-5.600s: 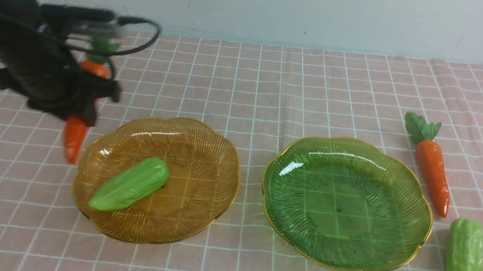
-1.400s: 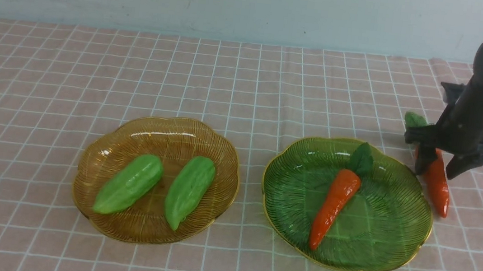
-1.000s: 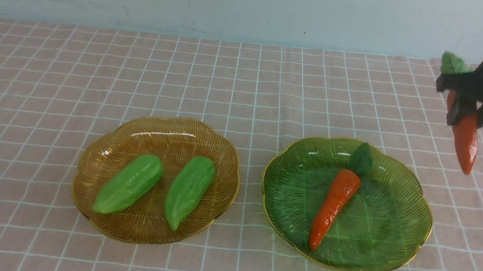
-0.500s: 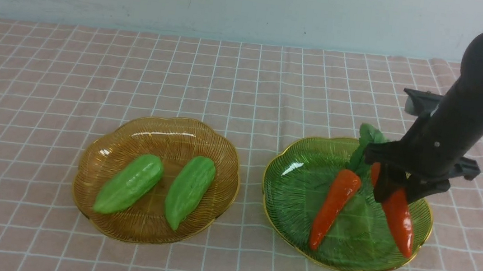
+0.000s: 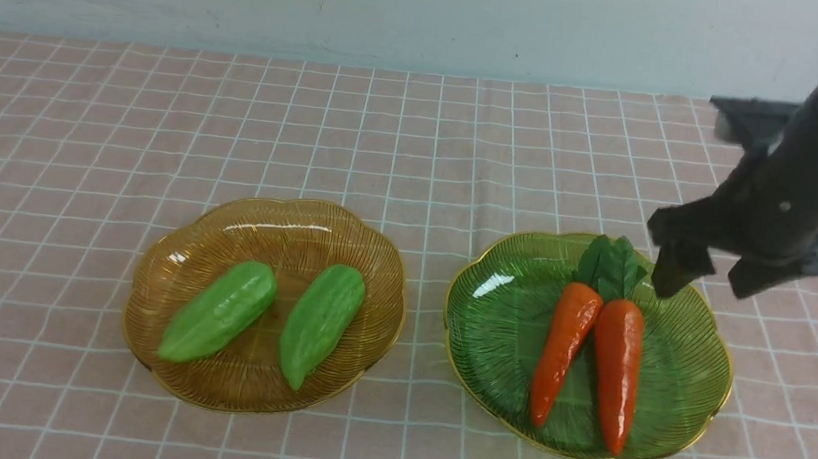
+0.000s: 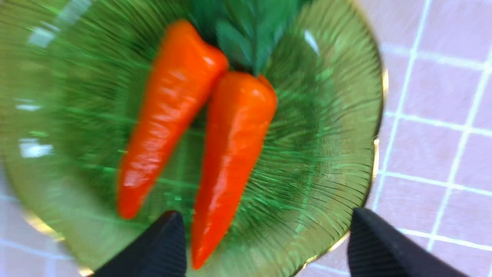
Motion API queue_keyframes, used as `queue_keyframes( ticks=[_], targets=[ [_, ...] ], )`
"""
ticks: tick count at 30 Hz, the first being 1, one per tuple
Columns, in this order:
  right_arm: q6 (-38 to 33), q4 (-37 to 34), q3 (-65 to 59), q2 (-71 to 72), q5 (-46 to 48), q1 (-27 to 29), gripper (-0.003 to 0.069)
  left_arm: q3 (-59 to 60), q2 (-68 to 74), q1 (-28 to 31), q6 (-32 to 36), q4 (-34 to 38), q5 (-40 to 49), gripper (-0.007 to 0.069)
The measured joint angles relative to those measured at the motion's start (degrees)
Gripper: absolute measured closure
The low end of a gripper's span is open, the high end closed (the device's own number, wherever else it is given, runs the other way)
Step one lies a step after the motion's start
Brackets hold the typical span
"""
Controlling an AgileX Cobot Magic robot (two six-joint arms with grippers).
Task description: Put different types of vegetables on the plate.
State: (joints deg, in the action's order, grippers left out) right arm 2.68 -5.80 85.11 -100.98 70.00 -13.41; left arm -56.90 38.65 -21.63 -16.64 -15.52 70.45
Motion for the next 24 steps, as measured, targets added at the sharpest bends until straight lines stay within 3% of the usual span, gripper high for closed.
queue_keyframes(
  ticks=[5,9,11,12,19,24],
  targets=[
    [-0.27,-1.74,-0.19,13.64,0.52,0.0,0.028,0.0,0.0,0.0,0.0,0.0,0.05,0.0628],
    [-0.4,-1.9,-0.25,31.07,1.33,0.0,0.0509,0.0,0.0,0.0,0.0,0.0,0.05,0.0628],
    [-0.89,-1.42,-2.5,41.72,-2.47,0.0,0.0624,0.0,0.0,0.0,0.0,0.0,-0.22,0.0628],
    [-1.26,-0.96,-4.77,46.57,-6.13,0.0,0.0648,0.0,0.0,0.0,0.0,0.0,-0.55,0.0628],
    [-1.54,3.16,-40.87,86.69,-39.96,0.0,0.0674,0.0,0.0,0.0,0.0,0.0,-4.25,0.0628],
    [0.82,3.97,-58.91,98.05,-50.51,0.0,0.0674,1.76,-0.05,0.0,0.0,0.0,-9.4,0.0628]
  ],
)
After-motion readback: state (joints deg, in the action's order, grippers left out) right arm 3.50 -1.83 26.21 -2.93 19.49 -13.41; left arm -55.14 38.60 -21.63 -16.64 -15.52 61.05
